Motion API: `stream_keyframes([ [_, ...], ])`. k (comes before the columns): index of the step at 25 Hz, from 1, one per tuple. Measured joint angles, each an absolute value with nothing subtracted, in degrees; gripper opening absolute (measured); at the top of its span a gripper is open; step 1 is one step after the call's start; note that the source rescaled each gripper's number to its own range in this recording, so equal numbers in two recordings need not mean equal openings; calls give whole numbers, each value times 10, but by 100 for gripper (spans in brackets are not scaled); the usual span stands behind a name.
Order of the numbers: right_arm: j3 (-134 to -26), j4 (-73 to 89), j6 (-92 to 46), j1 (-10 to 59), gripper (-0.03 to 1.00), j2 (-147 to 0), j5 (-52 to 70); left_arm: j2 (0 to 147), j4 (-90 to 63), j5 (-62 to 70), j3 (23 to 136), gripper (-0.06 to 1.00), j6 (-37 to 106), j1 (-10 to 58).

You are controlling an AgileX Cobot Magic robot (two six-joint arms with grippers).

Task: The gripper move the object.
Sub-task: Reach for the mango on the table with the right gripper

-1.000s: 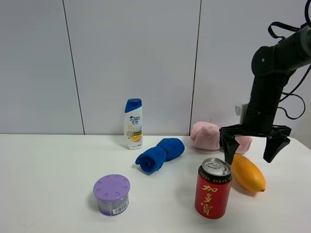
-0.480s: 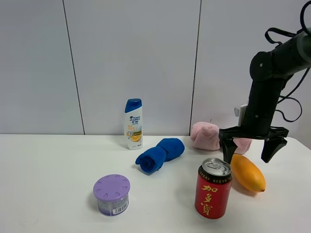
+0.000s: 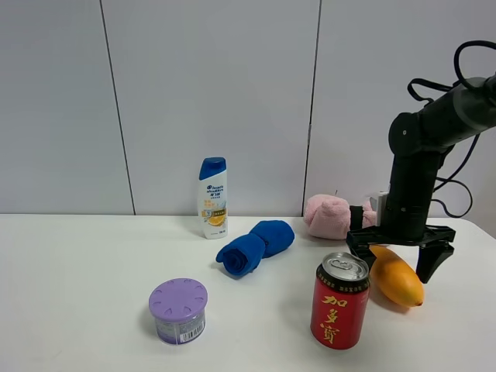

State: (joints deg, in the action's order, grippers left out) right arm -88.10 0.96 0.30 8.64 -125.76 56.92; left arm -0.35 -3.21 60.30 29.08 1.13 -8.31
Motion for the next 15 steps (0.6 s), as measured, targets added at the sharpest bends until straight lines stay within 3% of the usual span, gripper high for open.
stream_keyframes([
  [4, -881, 10, 3, 86, 83, -1258, 569, -4, -32, 603, 291, 100, 11, -83],
  [7, -881, 10, 3, 86, 60, -1258, 569, -4, -32, 603, 291, 100, 11, -83],
  [13, -881, 10, 3, 86, 3, -1258, 569, -4, -32, 603, 291, 100, 11, -83],
  [15, -881, 9, 3, 86, 0, -1258, 569, -4, -32, 603, 291, 100, 11, -83],
])
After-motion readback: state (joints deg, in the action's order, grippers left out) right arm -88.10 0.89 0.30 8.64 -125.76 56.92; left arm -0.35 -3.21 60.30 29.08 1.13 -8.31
